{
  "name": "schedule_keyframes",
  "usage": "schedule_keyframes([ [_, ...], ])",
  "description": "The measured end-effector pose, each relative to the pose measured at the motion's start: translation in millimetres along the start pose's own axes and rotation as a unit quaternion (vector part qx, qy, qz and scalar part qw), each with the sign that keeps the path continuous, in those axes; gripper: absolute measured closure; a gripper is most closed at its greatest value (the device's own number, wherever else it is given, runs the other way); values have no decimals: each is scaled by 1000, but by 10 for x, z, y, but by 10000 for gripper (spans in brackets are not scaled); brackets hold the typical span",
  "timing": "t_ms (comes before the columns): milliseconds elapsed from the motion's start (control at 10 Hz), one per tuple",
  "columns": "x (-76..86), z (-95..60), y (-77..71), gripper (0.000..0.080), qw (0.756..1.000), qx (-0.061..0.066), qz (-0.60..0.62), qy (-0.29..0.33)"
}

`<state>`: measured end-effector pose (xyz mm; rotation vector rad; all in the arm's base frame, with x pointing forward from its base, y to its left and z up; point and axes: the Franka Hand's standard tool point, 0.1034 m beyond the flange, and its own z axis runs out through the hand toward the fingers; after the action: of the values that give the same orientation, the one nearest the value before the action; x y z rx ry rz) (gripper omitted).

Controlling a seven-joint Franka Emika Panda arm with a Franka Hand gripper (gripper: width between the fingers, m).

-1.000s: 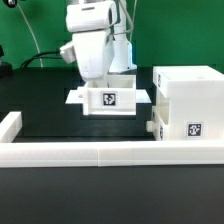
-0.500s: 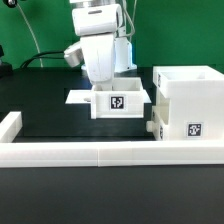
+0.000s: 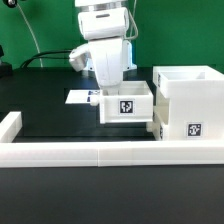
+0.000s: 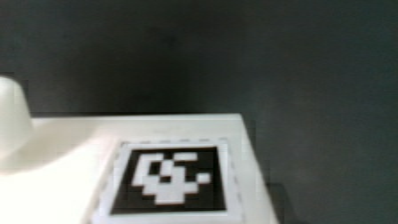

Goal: Assemble drawer

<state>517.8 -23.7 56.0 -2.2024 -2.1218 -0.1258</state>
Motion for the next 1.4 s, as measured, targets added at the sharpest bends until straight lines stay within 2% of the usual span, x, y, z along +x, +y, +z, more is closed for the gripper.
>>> schedule_keyframes([
  [600, 32, 41, -19, 757, 1000, 3, -2, 1],
  [900, 108, -6, 84, 757, 1000, 2, 0, 4],
  [1400, 118, 43, 72, 757, 1000, 5, 0, 7],
])
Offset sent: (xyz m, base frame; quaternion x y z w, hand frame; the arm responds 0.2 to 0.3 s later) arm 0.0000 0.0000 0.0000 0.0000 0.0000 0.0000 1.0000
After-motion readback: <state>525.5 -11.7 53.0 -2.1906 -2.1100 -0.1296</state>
